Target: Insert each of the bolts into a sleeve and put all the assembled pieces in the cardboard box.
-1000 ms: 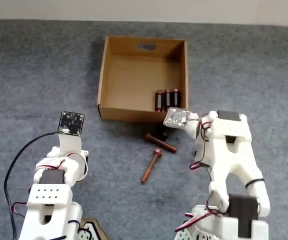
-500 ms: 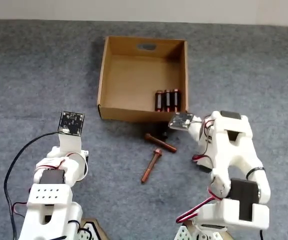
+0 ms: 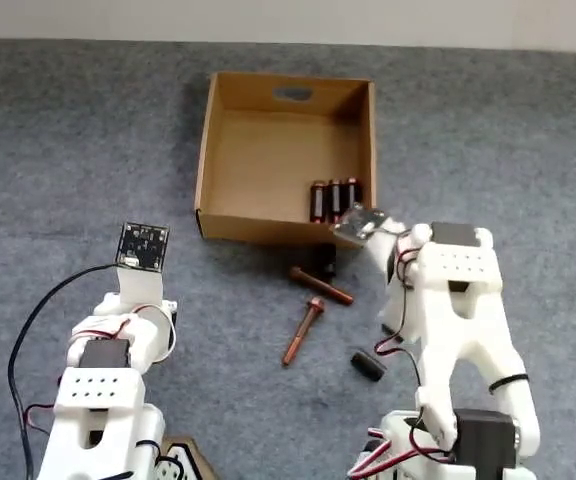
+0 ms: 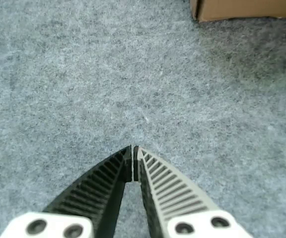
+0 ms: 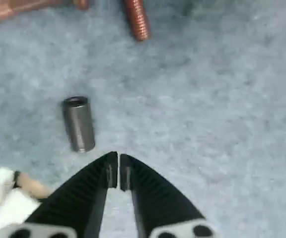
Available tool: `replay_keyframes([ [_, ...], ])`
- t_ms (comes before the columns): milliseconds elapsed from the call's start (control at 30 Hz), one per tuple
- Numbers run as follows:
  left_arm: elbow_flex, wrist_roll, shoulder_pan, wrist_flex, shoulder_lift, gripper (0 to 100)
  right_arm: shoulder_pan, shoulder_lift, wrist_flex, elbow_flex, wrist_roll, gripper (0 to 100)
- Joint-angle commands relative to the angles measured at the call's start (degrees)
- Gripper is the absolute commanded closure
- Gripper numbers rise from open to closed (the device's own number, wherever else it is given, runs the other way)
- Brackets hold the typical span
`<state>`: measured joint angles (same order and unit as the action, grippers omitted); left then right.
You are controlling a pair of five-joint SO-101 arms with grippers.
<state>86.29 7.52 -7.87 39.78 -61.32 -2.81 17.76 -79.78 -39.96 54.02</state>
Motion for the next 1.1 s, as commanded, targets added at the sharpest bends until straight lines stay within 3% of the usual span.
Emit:
replay_keyframes([
  [0,-0.31,0.26,0.66,-0.88,-0.31,96,-6.90,1.89,-1.27,-4.09,-0.09,87.8],
  [233,-0.31,0.26,0.57,-0.88,-0.31,96,-15.96,7.60,3.91,-12.44,-1.49,84.8],
  [600,-0.31,0.26,0.57,-0.88,-0.31,96,-16.04,8.04,20.26,-24.92,-1.49,84.6],
  [800,-0.22,0.26,0.57,-0.88,-0.31,96,-16.04,8.04,21.49,-25.71,-1.49,85.4],
  [867,-0.22,0.26,0.57,-0.88,-0.31,96,-16.04,8.40,21.49,-25.36,-1.67,91.8],
  [933,-0.22,0.26,0.57,-0.88,-0.31,96,-15.60,8.66,21.58,-24.84,-5.19,99.8],
  [1067,-0.22,0.26,0.57,-0.88,-0.31,96,-10.95,8.66,21.58,-17.80,-14.07,99.4],
])
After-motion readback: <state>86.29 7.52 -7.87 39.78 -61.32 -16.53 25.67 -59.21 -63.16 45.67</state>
